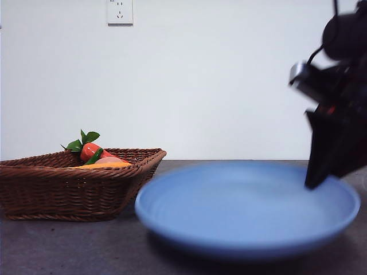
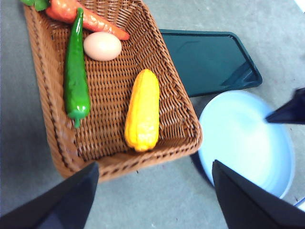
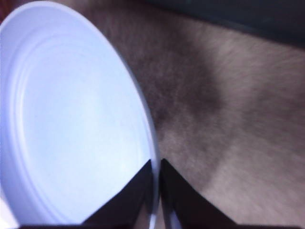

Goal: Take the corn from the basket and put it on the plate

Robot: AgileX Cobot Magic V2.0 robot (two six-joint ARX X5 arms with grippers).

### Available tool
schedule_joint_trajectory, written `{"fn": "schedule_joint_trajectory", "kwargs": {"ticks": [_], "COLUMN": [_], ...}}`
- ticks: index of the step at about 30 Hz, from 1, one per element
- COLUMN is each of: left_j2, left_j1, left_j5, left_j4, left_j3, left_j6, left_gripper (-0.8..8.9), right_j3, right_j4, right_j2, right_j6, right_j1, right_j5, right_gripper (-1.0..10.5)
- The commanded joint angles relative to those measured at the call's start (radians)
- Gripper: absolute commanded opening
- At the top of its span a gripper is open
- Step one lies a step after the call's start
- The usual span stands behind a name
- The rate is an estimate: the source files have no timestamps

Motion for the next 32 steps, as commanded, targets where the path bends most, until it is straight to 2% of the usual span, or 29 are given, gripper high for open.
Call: {"fn": "schedule_joint_trajectory", "kwargs": {"ticks": [1, 7, 12, 21, 32], "left_j2": [0.06, 0.218, 0.381, 0.689, 0.918], "left_j1": [-0.031, -0.138, -0.239, -0.359, -0.399], "left_j5": [-0.011, -0.101, -0.219, -0.36, -0.383], "left_j4": [0.033, 0.092, 0.132, 0.159, 0.167], "left_j3": [0.048, 0.119, 0.177, 0.295, 0.366], "left_j6": [0.006, 0.032, 0.067, 0.142, 0.165], "left_gripper": [3.9, 3.9, 3.9, 3.9, 3.9], "right_j3": [0.019, 0.019, 0.019, 0.019, 0.019], "right_j4": [-0.039, -0.137, -0.167, -0.187, -0.182], "right_j2": [-0.069, -0.235, -0.342, -0.387, -0.387], "right_j6": [-0.01, -0.03, -0.029, -0.026, -0.026], "right_j1": [-0.017, -0.075, -0.121, -0.13, -0.13], "right_j5": [0.016, 0.037, 0.034, 0.032, 0.032], "right_gripper": [0.0, 0.0, 0.0, 0.0, 0.0]}}
